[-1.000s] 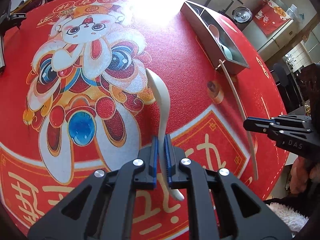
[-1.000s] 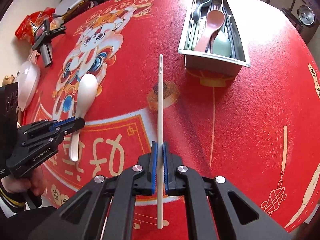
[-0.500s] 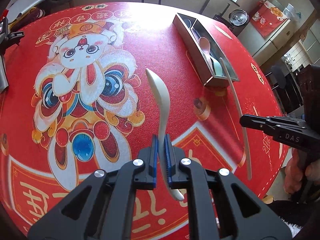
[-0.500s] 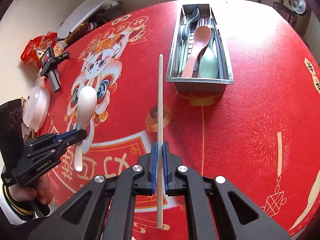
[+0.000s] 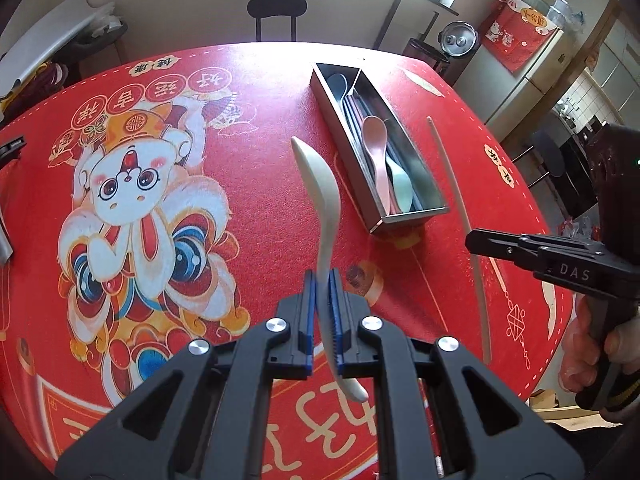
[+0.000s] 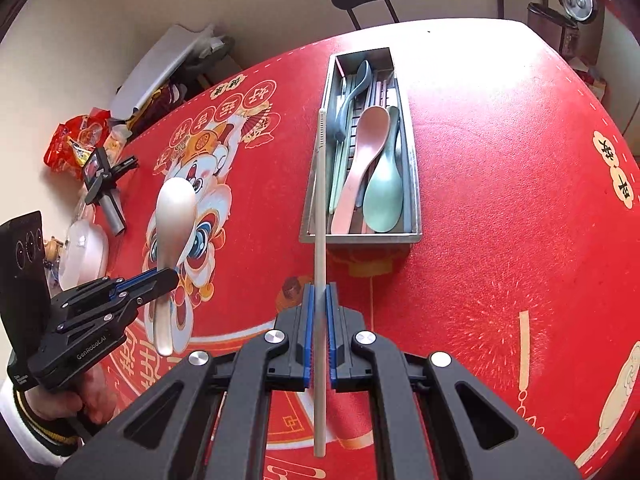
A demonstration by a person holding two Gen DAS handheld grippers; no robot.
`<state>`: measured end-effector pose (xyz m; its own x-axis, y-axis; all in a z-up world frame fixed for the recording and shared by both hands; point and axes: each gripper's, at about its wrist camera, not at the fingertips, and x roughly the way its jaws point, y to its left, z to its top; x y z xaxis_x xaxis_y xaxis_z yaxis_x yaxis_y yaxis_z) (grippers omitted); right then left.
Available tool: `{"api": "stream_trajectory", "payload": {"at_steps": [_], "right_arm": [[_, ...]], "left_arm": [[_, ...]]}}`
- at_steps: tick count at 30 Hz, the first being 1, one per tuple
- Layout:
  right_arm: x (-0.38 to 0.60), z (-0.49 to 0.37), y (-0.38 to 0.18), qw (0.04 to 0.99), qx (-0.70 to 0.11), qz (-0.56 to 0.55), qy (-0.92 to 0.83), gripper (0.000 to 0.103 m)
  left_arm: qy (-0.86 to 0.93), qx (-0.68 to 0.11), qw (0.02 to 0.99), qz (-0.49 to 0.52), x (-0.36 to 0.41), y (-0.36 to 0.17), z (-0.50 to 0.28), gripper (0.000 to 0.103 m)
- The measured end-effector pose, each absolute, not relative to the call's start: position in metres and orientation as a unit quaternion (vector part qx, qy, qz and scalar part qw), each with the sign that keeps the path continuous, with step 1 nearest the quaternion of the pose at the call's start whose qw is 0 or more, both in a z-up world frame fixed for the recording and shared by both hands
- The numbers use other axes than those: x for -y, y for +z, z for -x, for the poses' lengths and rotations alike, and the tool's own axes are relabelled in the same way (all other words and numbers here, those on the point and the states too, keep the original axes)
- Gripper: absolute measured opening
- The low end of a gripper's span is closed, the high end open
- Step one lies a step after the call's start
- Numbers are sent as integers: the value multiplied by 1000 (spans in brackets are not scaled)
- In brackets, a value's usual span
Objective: Organize utensils
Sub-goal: 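Carry the cream spoon and chopstick over the steel tray and lower them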
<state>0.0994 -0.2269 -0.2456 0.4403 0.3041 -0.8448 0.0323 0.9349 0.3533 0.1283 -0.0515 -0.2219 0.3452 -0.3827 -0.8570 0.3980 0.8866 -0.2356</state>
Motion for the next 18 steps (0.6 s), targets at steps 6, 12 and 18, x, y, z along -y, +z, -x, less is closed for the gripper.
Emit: {"api": "stream_trajectory", "payload": {"at_steps": [6,12,18], "right_arm": [[244,-117,-242,837,-516,-171,69,6],[262,-146,-238,841,-507,-179,54,6],[272,-185,-240,844,-505,-177,41,6]], "left_arm": [[-247,-523,816,-6,67,-222,-147,11],[-264,-525,809,9,90,-222,-181,11],[-282,-530,799,33,127,-225,-231,11]]}}
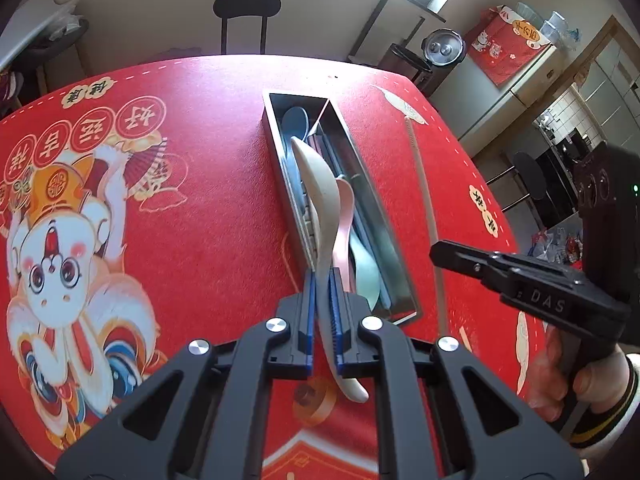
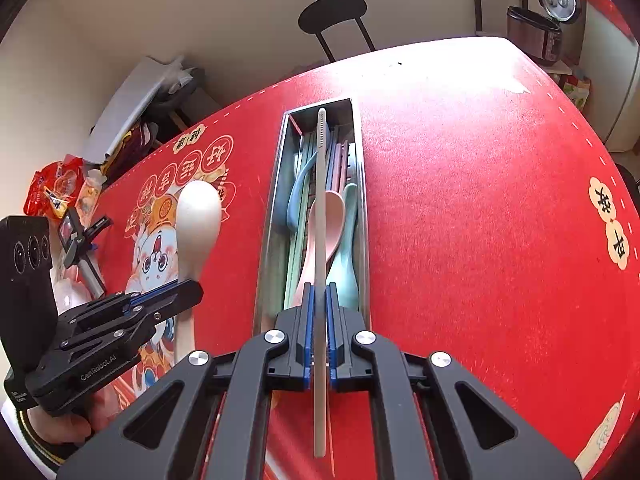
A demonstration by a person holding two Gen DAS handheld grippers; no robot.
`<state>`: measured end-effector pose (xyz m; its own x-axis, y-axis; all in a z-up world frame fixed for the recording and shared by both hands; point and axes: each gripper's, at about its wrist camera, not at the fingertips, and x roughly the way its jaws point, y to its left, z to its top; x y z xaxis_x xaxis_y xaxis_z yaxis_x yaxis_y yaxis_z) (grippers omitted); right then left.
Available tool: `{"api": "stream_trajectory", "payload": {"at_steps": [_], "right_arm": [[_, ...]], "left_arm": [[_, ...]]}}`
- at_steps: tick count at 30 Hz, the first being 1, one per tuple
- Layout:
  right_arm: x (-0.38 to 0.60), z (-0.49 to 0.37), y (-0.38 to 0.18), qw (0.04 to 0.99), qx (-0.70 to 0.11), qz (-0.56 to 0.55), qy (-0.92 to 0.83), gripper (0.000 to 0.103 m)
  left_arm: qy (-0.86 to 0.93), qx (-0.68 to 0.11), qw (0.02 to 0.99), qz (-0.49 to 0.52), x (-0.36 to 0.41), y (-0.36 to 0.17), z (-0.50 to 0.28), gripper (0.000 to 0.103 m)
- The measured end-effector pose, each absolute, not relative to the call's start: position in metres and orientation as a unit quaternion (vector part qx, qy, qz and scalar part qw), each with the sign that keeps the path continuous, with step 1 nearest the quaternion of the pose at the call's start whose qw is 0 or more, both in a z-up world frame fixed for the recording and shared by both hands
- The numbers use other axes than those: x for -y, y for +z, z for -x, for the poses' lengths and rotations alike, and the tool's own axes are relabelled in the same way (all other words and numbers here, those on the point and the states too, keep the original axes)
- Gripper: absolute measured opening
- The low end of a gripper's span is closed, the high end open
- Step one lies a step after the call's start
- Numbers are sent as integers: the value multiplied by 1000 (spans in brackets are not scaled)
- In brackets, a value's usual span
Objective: Organize utensils
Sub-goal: 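Carry the cream spoon and chopstick over the steel tray and lower them, then open both tools to release the spoon and chopstick into the tray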
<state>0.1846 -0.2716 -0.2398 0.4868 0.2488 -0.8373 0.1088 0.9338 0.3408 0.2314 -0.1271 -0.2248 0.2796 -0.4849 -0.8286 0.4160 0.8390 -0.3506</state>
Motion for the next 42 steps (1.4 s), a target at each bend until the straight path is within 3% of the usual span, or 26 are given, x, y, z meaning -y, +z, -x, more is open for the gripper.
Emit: {"api": "stream_trajectory", "payload": {"at_steps": [12,22,26,40,42], "right_arm": [[277,-241,-267,830,-535,-154,25,6],[279,-248,-283,818,-547,-177,21,6],[280,-250,-286,813,-551,-187,21,6],[274,-241,-261,823,-544,-165,10,7],[268,-241,-254,827,-539,-158,5,8]], "left_arm": [[-271,-556,785,38,186,-254,-328,11],[-258,-567,782,11,206,-272,-359,11],[-259,-564,784,8,207,-268,-362,21],[-246,-539,805,5,163,-232,-346,28],[-241,-534,811,4,155,-225,-339,34]]}}
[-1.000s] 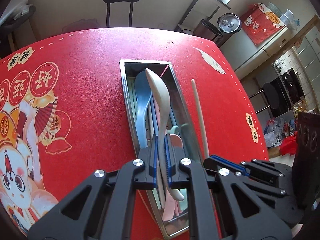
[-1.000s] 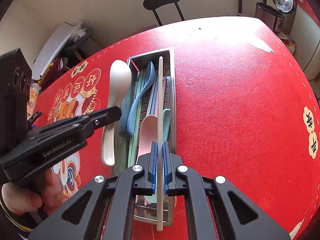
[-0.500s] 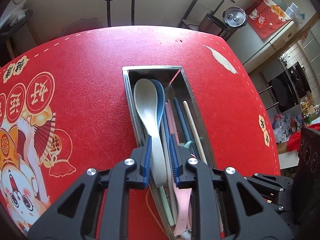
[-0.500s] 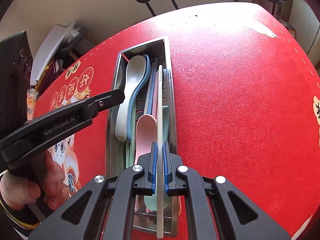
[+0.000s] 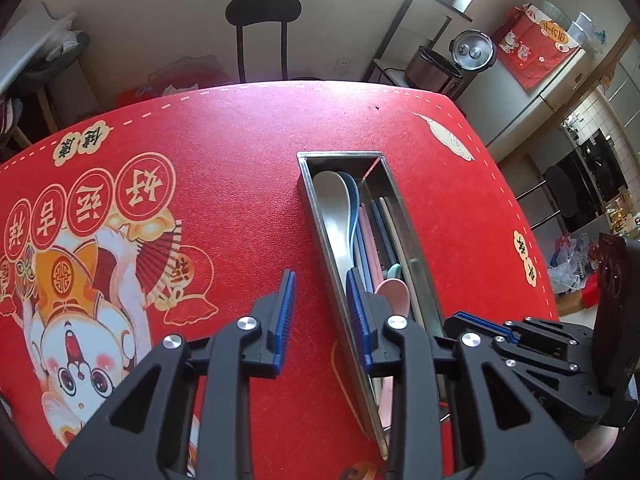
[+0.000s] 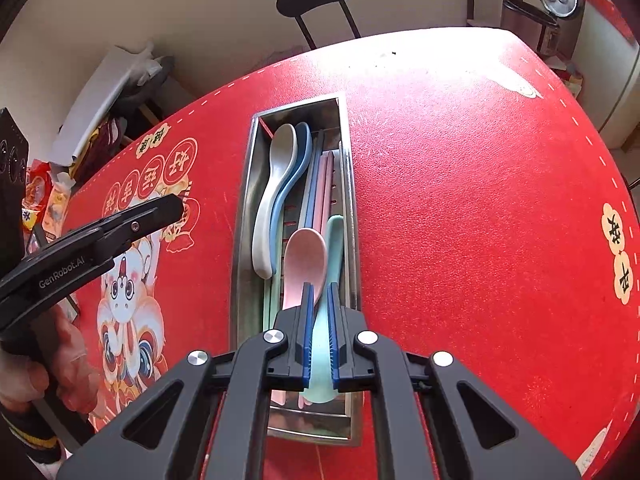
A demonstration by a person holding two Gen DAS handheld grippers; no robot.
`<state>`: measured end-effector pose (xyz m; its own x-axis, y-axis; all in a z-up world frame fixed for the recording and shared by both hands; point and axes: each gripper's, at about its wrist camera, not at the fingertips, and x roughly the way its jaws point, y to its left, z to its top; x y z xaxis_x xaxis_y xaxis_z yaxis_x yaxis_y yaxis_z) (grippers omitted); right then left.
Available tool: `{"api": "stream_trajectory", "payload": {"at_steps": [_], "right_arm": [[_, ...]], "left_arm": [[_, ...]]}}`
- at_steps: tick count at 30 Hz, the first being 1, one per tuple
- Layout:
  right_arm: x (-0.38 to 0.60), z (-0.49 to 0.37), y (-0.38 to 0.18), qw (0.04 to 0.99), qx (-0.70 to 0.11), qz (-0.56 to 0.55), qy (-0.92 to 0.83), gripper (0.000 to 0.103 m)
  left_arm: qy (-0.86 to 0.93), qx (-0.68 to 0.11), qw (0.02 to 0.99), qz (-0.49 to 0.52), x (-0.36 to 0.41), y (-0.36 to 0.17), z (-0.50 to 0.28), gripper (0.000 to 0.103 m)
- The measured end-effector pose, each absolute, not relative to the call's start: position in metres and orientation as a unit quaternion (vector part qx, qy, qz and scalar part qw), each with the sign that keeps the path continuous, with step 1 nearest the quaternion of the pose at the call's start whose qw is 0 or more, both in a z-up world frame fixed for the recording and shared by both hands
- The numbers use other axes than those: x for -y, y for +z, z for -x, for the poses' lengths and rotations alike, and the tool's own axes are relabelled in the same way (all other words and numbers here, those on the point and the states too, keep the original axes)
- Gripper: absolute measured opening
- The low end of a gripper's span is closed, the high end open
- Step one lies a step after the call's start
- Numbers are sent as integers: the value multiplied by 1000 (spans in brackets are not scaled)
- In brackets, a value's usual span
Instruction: Organize utensils
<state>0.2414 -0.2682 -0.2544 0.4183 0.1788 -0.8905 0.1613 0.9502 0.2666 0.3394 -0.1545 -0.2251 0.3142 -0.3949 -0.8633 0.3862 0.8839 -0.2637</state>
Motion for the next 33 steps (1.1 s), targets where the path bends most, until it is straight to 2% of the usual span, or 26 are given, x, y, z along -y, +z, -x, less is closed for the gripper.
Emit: {"api": "stream_trajectory", "payload": {"at_steps": [8,14,19,25,27,28,29,30,33], "right_arm": [[264,-214,-211,851,-508,-134,-1,8],[257,-184,-162,877,-467,-108,-13,10],[252,-143,-115,903,-418,-94,-32,28],[237,-85,-66,932,-351,-67,-54,58],[232,-67,-54,940,-331,-60,-61,75],[230,-58,-49,943,-322,-54,-67,80],[228,-50,-44,946,-311,-52,-74,90],[227,-42,-39,949,-300,-53,-78,96],[223,-24,-29,953,-281,-49,-100,97]], "left_arm": [[-238,-500,833,3,118,-185,-307,35],[-228,-455,861,4,86,-135,-274,35],[-216,-394,893,-5,56,-85,-230,36],[-205,-324,923,-22,29,-40,-162,49],[-202,-302,931,-25,23,-30,-141,71],[-200,-289,936,-25,20,-26,-130,77],[-198,-275,940,-23,17,-21,-120,93],[-197,-258,945,-21,14,-16,-109,96],[-194,-235,952,-25,12,-7,-90,97]]}}
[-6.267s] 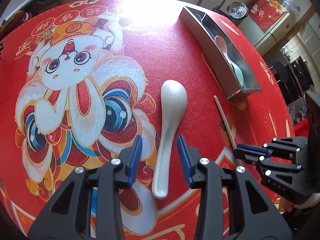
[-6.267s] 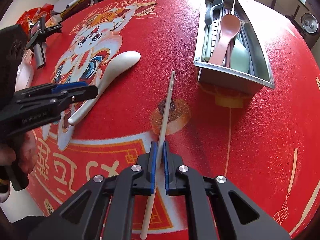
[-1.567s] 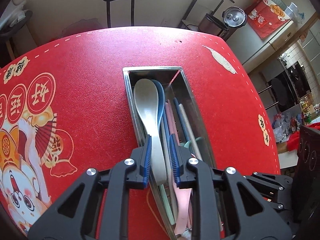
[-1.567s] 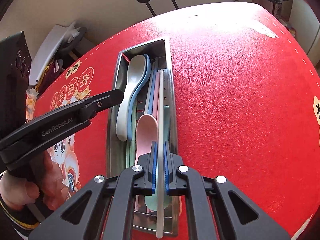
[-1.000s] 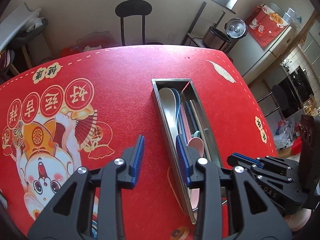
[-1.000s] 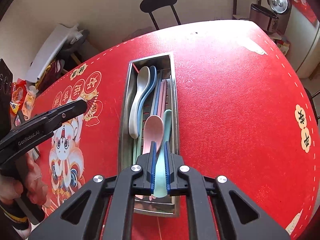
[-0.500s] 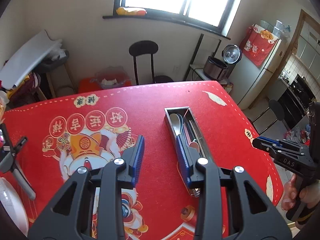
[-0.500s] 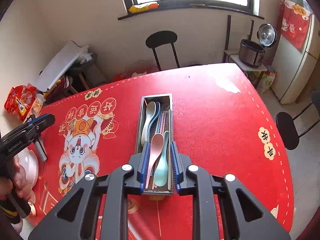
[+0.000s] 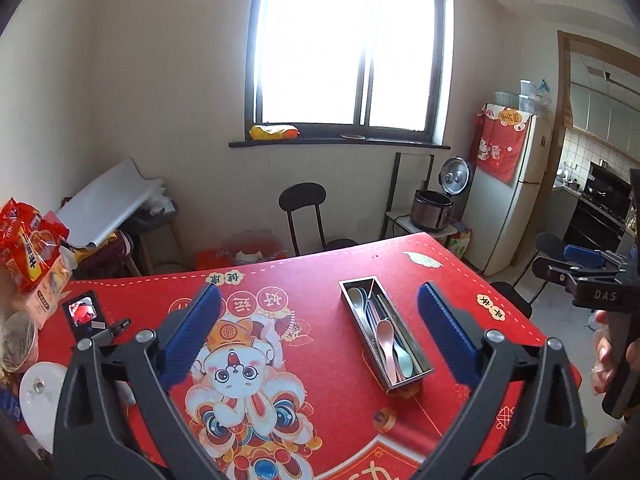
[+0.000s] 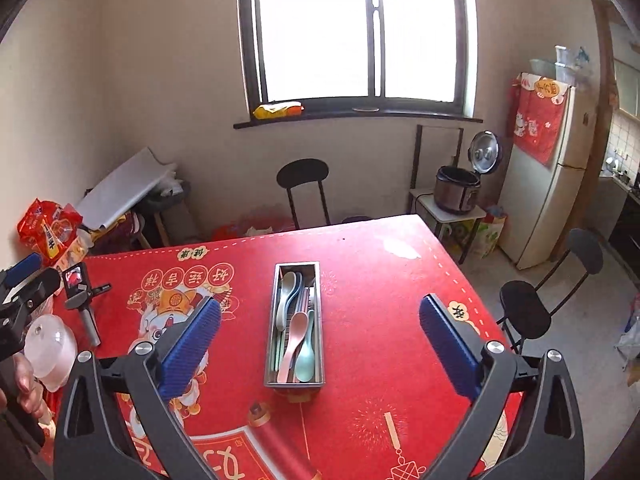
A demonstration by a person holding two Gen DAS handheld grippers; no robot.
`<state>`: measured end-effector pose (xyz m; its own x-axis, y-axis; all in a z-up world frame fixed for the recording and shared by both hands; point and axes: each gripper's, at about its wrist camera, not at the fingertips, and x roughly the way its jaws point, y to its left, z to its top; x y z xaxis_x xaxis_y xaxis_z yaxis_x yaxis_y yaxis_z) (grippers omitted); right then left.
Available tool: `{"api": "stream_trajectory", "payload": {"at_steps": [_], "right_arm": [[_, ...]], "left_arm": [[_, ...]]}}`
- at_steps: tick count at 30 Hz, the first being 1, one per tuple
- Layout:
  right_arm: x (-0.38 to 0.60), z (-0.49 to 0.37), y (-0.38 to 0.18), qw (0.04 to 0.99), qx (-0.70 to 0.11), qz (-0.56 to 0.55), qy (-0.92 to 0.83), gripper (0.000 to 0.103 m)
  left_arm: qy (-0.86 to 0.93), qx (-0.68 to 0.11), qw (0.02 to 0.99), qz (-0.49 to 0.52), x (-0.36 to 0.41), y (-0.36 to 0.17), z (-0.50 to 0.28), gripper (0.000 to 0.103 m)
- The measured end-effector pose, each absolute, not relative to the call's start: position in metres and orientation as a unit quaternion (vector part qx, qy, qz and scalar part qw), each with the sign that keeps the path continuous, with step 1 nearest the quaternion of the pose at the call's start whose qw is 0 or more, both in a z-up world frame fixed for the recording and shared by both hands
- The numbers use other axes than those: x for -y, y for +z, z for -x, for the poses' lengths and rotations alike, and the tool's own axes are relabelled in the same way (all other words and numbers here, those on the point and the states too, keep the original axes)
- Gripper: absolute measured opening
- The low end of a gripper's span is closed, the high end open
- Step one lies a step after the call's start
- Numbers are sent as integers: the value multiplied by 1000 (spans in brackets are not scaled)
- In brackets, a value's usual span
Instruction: Organize utensils
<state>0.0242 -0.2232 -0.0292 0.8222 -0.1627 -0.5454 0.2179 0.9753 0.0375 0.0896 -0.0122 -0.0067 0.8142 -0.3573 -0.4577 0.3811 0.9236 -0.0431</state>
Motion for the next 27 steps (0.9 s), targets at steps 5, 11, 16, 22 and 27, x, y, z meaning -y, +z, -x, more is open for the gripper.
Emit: {"api": "stream_trajectory", "payload": {"at_steps": [5,11,16,22,27], "right_arm": [[218,-6,-20,957,-263,-42,-111,97],[220,5,-16,954,-261,-42,-137,97],[221,9,-16,953,-260,-49,-144,97],[221,12,-16,954,-256,-47,-151,97],[221,10,-18,952,-260,-46,-154,97]], "left_arm": [[-202,-221,954,-23,11,1,-70,97],[-203,-219,955,-9,8,3,-68,97],[-197,-219,956,-8,6,3,-69,97],[-189,-226,955,-12,7,0,-72,97],[-187,-239,953,2,1,-3,-78,97]]}}
